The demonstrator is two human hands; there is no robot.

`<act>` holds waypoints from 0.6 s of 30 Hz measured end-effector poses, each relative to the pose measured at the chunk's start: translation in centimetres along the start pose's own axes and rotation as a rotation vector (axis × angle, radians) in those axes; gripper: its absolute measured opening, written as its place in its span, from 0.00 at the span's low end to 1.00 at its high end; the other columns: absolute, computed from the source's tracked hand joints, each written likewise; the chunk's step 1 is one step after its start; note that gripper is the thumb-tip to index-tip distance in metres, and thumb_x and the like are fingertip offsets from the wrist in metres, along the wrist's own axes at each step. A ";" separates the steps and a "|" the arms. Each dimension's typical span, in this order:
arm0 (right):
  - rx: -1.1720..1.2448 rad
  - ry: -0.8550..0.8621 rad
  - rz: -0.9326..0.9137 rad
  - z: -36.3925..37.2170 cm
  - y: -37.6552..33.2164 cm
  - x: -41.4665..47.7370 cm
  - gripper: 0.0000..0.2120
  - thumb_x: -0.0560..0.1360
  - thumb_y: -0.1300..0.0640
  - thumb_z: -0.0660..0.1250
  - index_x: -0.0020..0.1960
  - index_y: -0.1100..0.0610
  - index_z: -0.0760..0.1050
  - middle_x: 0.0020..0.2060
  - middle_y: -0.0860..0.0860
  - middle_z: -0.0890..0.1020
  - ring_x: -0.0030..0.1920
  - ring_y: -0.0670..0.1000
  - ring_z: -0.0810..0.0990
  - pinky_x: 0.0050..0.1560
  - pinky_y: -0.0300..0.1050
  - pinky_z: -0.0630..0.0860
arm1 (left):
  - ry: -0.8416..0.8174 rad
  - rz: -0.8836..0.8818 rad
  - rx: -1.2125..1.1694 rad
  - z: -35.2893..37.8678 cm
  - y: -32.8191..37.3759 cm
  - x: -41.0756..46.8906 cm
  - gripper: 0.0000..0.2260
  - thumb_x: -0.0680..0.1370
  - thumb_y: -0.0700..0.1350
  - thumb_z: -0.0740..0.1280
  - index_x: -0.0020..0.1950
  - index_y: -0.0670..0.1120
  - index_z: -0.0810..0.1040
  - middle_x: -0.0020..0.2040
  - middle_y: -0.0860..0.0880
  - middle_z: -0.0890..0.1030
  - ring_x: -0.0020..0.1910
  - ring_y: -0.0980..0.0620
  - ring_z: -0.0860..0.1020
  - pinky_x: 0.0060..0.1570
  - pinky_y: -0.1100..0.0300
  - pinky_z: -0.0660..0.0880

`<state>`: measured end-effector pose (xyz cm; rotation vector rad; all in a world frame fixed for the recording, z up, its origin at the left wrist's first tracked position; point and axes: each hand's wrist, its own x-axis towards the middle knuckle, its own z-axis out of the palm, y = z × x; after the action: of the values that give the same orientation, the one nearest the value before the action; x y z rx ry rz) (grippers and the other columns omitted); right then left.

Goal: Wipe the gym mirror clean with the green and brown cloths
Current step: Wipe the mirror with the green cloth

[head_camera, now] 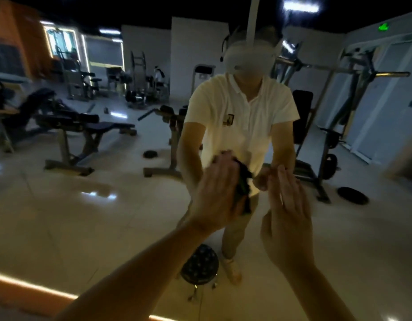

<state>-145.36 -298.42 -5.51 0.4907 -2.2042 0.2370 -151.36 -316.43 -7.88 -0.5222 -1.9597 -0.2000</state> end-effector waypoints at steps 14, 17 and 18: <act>-0.010 0.059 0.048 3.8 -7.6 1.8 0.30 0.80 0.59 0.52 0.81 0.67 0.58 0.82 0.63 0.55 0.82 0.64 0.54 0.76 0.68 0.62 | -0.023 -0.275 0.233 -10.8 -24.1 -8.9 0.37 0.83 0.56 0.61 0.82 0.34 0.53 0.82 0.32 0.53 0.83 0.35 0.52 0.81 0.39 0.52; -0.075 0.048 0.094 4.8 -7.8 1.5 0.32 0.80 0.58 0.54 0.82 0.66 0.55 0.82 0.62 0.54 0.82 0.63 0.51 0.76 0.68 0.61 | 0.121 -0.454 0.305 -11.2 -26.9 -11.2 0.34 0.85 0.52 0.55 0.80 0.28 0.53 0.80 0.28 0.54 0.81 0.31 0.53 0.79 0.36 0.54; -0.086 0.043 0.096 4.8 -7.7 1.5 0.32 0.79 0.58 0.54 0.82 0.66 0.55 0.82 0.62 0.53 0.82 0.63 0.51 0.76 0.68 0.61 | 0.138 -0.515 0.291 -10.3 -26.8 -12.2 0.33 0.86 0.52 0.53 0.79 0.27 0.52 0.80 0.27 0.54 0.81 0.29 0.54 0.79 0.36 0.54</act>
<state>-146.35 -307.45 -7.34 0.3302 -2.1882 0.2015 -150.48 -347.37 -11.88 0.1881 -1.9118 -0.2591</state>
